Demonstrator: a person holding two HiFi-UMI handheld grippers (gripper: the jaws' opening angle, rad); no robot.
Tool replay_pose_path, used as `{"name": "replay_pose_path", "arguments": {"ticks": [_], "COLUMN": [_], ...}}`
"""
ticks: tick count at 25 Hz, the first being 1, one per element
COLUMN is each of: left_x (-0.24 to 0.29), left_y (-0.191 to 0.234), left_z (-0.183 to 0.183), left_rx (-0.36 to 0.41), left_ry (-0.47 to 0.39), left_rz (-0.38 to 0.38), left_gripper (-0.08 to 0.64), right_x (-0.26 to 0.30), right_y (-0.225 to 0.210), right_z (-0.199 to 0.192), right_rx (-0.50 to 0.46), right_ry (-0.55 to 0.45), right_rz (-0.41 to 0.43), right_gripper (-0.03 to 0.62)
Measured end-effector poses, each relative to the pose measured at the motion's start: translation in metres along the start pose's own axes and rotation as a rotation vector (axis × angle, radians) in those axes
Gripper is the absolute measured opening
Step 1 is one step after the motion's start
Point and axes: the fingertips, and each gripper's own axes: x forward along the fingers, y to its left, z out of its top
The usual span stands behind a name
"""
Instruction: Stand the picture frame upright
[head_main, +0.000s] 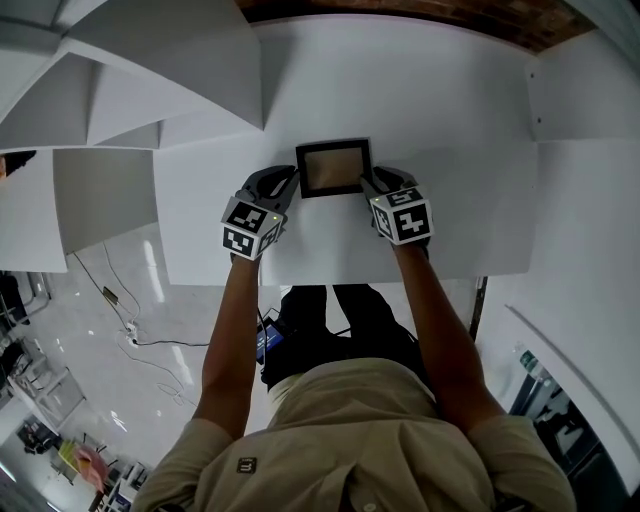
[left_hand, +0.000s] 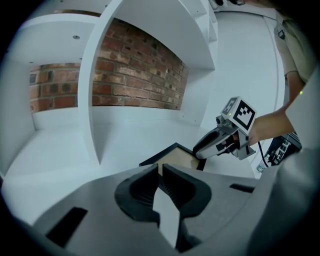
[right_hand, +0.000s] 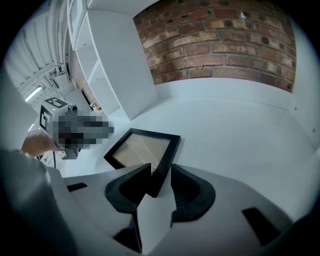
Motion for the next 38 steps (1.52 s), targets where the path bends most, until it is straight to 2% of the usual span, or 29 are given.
{"name": "replay_pose_path", "arguments": {"ticks": [4, 7, 12, 14, 17, 21, 25, 29, 31, 36, 38], "left_x": [0.006, 0.008, 0.01, 0.013, 0.02, 0.027, 0.029, 0.024, 0.021, 0.017, 0.015], "left_y": [0.004, 0.008, 0.015, 0.015, 0.007, -0.008, -0.016, -0.031, -0.033, -0.026, -0.028], "left_z": [-0.003, 0.001, 0.016, 0.019, 0.018, 0.019, 0.029, 0.038, 0.041, 0.044, 0.046], "left_rx": [-0.004, 0.003, 0.026, 0.03, 0.024, 0.033, 0.034, 0.048, 0.054, 0.037, 0.025], "left_ry": [0.0, -0.013, -0.039, -0.04, -0.023, -0.007, -0.039, -0.067, -0.073, -0.087, -0.101], "left_rz": [-0.011, -0.02, -0.045, -0.073, -0.157, -0.271, -0.34, -0.452, -0.477, -0.472, -0.495], "left_gripper": [0.009, 0.009, 0.009, 0.009, 0.009, 0.071, 0.105, 0.109, 0.114, 0.114, 0.114], "right_x": [0.008, 0.009, 0.005, -0.001, -0.012, -0.028, -0.038, -0.045, -0.048, -0.054, -0.054], "right_y": [0.0, 0.0, 0.002, 0.002, 0.005, 0.015, 0.028, 0.041, 0.045, 0.056, 0.063], "right_z": [-0.002, -0.001, 0.007, 0.014, 0.024, 0.042, 0.057, 0.067, 0.071, 0.077, 0.077], "right_rx": [0.033, 0.044, -0.046, -0.109, -0.234, -0.43, -0.628, -0.809, -0.865, -0.953, -0.991], "right_ry": [0.009, 0.02, 0.008, -0.012, -0.04, -0.077, -0.111, -0.151, -0.165, -0.203, -0.211], "right_rz": [0.012, 0.021, 0.035, 0.028, 0.013, -0.007, -0.022, -0.027, -0.03, -0.021, -0.012], "right_gripper": [0.12, 0.086, 0.063, 0.062, 0.061, 0.061, 0.061, 0.061, 0.061, 0.061, 0.061]}}
